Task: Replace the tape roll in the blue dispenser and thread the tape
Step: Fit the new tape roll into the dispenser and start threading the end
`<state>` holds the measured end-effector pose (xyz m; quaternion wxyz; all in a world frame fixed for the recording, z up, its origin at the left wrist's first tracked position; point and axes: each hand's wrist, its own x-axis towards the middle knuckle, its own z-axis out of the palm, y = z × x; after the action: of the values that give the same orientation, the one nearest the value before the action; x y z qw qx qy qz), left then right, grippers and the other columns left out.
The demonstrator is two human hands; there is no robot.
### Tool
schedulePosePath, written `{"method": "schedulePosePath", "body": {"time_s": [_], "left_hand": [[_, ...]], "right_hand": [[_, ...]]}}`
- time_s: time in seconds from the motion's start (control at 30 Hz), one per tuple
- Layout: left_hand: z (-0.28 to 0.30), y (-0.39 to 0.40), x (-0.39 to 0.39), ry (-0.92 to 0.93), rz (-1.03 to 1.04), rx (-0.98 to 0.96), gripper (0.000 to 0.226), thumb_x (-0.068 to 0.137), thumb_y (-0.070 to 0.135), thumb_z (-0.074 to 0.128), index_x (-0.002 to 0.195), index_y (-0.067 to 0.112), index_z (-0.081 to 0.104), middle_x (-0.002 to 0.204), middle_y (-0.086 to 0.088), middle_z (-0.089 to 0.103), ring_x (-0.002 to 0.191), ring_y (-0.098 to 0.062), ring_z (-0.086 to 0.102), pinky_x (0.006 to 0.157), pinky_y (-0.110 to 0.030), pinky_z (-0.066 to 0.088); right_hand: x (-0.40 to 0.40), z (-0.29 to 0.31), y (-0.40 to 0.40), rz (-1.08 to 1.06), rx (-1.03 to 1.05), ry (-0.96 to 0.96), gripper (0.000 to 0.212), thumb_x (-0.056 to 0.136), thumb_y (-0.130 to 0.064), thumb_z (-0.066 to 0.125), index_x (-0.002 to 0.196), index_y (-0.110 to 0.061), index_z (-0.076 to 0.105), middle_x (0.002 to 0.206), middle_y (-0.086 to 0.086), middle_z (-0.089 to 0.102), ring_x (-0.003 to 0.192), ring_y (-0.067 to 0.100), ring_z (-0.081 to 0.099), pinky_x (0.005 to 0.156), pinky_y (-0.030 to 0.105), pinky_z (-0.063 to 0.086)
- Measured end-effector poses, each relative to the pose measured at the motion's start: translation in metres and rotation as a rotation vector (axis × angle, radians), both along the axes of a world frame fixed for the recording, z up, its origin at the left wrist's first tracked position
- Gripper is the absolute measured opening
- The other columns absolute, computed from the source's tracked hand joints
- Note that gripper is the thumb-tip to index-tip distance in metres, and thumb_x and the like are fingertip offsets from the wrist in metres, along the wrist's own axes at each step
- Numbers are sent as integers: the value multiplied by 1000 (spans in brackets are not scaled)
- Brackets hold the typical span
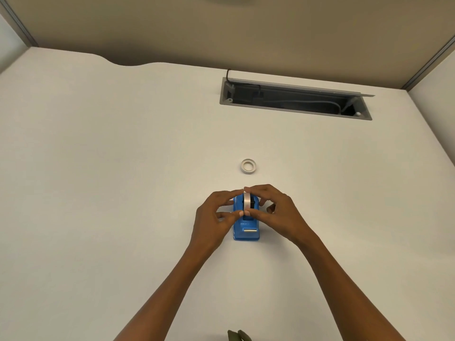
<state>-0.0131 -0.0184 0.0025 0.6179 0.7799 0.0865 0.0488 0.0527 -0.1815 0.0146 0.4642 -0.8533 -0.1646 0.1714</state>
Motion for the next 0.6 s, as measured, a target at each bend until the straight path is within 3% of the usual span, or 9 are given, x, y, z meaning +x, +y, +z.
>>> {"method": "schedulePosePath", "body": {"time_s": [0.27,0.47,0.6], "left_hand": [[1,3,2,-64,-84,163,47,83,26,67,112,55,45,119,22,43,105,12,47,78,-1,41],[-2,2,4,-47,-111,183,40,81,27,69,112,46,51,122,15,46,105,-2,50,77,-3,44],[-4,2,7,-14,-118,201,43,80,27,70,119,35,54,125,8,47,106,-5,48,76,-5,44]], "right_hand": [[-5,1,-3,-70,70,-6,63,72,-29,77,128,-33,50,116,-14,59,90,8,56,63,9,46],[-10,8,-5,-101,129,-57,36,76,-18,75,105,-32,60,114,-12,63,91,6,59,66,15,49],[-12,11,-6,-68,145,-126,18,82,-8,67,95,-20,67,116,-3,64,98,6,59,69,13,47]]}}
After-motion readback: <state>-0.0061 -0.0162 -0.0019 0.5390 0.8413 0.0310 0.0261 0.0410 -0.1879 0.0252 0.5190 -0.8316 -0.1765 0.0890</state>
